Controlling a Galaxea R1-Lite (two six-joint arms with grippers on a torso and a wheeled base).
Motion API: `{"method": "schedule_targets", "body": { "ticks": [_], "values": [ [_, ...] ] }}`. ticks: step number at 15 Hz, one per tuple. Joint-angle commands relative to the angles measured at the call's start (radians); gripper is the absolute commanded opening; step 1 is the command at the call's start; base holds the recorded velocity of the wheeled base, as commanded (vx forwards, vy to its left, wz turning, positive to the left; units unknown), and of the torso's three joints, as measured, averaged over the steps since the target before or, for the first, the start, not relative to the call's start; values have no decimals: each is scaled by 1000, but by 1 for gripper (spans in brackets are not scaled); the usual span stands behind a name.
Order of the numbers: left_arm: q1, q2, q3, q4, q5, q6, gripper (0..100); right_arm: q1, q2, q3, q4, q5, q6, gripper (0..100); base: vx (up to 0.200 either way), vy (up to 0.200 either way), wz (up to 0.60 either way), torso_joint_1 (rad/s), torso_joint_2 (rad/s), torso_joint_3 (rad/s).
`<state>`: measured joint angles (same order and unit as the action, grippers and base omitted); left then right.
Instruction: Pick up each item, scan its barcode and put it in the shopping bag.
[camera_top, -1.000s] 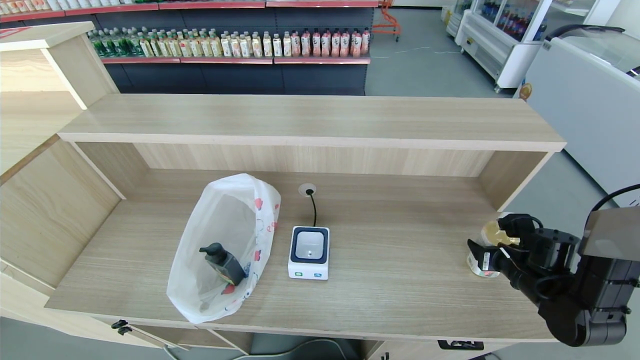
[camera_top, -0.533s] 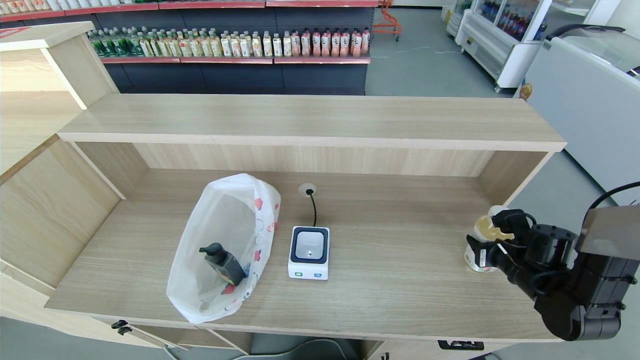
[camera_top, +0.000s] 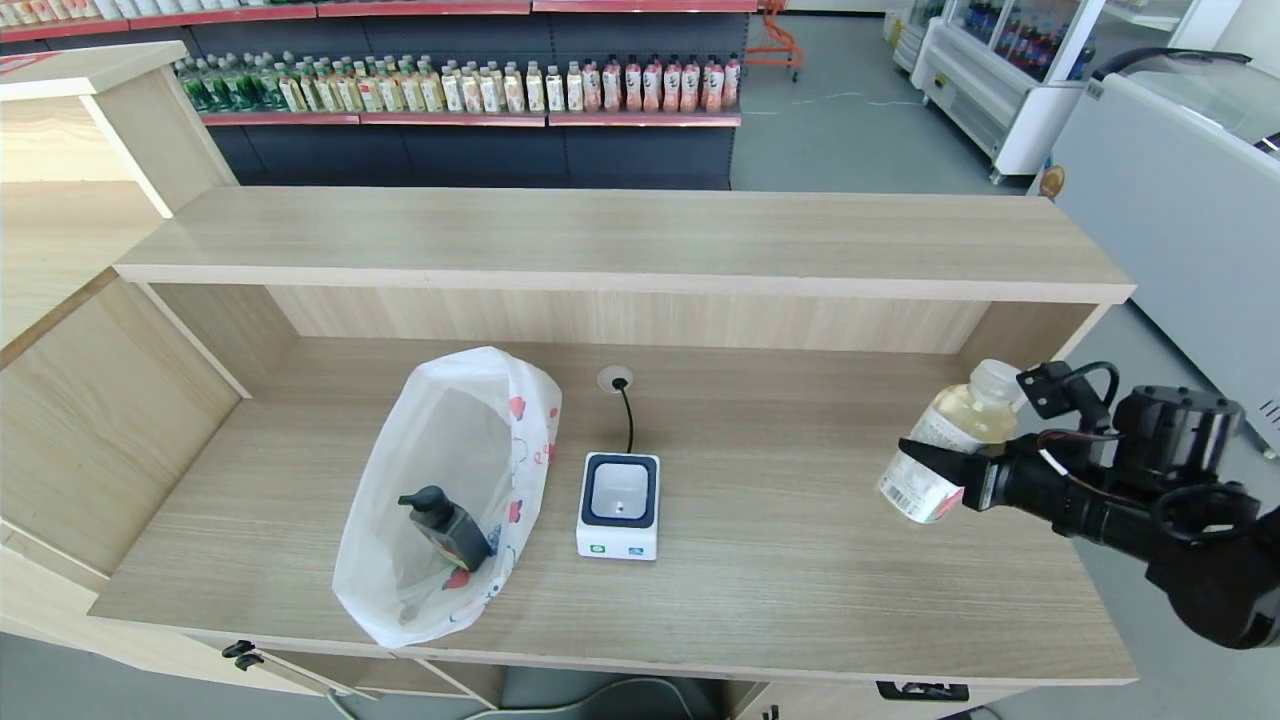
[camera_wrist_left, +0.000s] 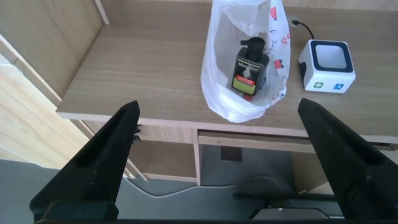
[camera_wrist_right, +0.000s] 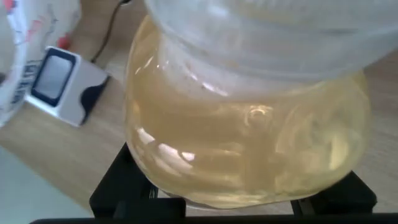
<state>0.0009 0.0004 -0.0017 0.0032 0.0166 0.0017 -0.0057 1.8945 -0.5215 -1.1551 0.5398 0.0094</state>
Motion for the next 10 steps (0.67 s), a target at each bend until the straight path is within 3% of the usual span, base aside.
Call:
{"method": "schedule_targets", "body": {
  "ticks": [1,6,10],
  "values": [
    [1,0,0,0,-1,0,100,73,-374,-75,342,273,190,0,0,0,0,0,0,0],
    [1,0,0,0,-1,0,100,207,-488,-68,407,427,304,0,0,0,0,0,0,0],
    [1,0,0,0,0,0,100,303,-494,-14,403,434,268,0,0,0,0,0,0,0]
  ]
}}
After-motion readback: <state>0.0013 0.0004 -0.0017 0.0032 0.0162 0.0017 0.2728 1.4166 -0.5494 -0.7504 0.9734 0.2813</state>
